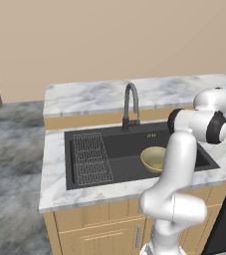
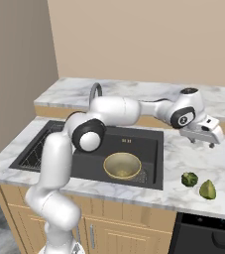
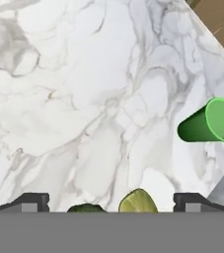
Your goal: Remove the broccoli and lemon wedge from the sink. Then move the bowl and cup from the counter to the sink for washing.
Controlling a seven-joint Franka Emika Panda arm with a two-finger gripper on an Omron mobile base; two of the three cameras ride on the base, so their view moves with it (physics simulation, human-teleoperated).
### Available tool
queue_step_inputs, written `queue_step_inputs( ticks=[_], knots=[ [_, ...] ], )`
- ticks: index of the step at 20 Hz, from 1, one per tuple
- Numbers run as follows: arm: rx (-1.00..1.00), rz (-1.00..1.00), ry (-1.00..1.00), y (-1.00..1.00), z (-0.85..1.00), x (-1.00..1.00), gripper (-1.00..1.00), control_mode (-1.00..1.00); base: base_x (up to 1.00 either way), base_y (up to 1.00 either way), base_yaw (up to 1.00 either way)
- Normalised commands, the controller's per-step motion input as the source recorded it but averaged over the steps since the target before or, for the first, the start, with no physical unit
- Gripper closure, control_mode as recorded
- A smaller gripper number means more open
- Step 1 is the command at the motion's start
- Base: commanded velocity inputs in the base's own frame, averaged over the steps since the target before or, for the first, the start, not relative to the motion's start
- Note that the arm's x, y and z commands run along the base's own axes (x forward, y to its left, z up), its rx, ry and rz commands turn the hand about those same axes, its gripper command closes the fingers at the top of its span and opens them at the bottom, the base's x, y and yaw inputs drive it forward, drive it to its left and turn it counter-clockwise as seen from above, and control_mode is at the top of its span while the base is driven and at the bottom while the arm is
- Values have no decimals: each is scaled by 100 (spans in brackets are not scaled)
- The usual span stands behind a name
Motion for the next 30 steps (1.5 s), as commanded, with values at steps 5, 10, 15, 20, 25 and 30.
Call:
queue_step_inputs(
  ticks=[5,10,15,20,25,30],
  knots=[
    [0,-1,5,-27,4,7,-100,-100,0,0,0],
    [0,0,5,-32,3,0,-100,-100,0,0,0],
    [0,0,1,-25,11,-1,-100,-100,0,0,0],
    [0,0,0,-17,14,-4,-100,-100,0,0,0],
    [0,0,0,-27,7,-3,-100,-100,0,0,0],
    [0,0,0,-22,1,-3,-100,-100,0,0,0]
  ],
)
